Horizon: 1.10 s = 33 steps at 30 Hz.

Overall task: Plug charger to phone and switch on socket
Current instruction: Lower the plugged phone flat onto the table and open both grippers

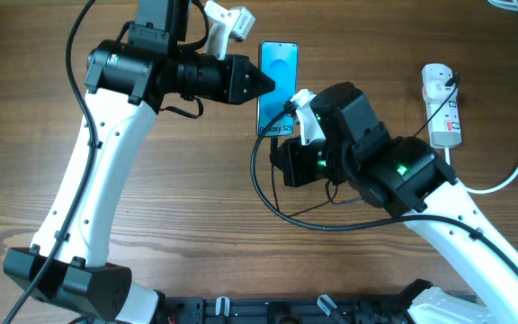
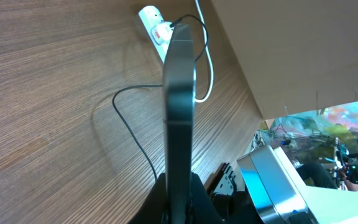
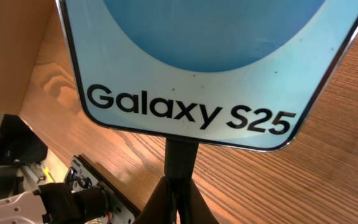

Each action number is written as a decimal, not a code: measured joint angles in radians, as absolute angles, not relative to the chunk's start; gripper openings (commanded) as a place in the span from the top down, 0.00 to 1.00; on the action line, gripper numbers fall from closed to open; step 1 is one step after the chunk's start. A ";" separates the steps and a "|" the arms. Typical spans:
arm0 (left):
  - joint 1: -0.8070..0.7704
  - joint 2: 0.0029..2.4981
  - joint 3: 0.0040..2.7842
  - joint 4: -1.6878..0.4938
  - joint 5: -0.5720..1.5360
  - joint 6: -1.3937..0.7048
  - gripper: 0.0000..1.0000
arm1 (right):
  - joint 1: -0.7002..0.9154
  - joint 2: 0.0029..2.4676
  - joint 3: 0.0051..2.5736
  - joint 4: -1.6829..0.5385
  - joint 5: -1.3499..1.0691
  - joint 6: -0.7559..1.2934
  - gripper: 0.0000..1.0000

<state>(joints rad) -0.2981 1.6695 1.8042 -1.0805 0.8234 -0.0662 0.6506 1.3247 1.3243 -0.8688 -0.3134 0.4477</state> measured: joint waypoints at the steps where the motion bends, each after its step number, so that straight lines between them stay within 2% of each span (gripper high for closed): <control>1: -0.298 1.670 1.804 -1.081 0.823 -0.066 0.96 | 0.651 1.325 1.324 -0.868 -0.313 0.448 0.96; 8: -0.292 1.670 1.811 -1.084 0.819 -0.066 0.96 | 0.652 1.325 1.324 -0.846 -0.310 0.448 0.95; 9: -0.292 1.669 1.813 -1.086 0.818 -0.066 0.96 | 0.652 1.325 1.324 -0.845 -0.309 0.448 0.93; 12: -0.292 1.668 1.813 -1.090 0.810 -0.065 0.96 | 0.653 1.325 1.324 -0.840 -0.303 0.445 0.77; 15: -0.298 1.668 1.809 -1.123 0.792 -0.067 0.96 | 0.651 1.324 1.333 -0.822 -0.274 0.447 0.73; 16: -0.300 1.668 1.808 -1.129 0.777 -0.070 0.96 | 0.651 1.323 1.337 -0.838 -0.265 0.448 0.66; 18: -0.301 1.668 1.808 -1.136 0.755 -0.075 0.96 | 0.649 1.322 1.340 -0.865 -0.253 0.444 0.45; 21: -0.300 1.668 1.808 -1.138 0.725 -0.081 0.96 | 0.645 1.315 1.342 -0.913 -0.245 0.448 0.05; 22: -0.299 1.668 1.808 -1.144 0.718 -0.082 0.96 | 0.645 1.308 1.342 -0.933 -0.244 0.449 0.01; 26: -0.298 1.684 1.807 -1.201 0.669 -0.088 0.96 | 0.645 1.284 1.344 -0.980 -0.237 0.480 0.01; 33: -0.298 1.892 1.804 -1.238 0.620 -0.089 0.96 | 0.645 1.284 1.344 -1.004 -0.212 0.497 0.01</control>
<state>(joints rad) -0.2981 1.8923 1.8038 -1.2385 0.6201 -0.0887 0.6445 1.2842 1.3437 -1.0042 -0.2119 0.4973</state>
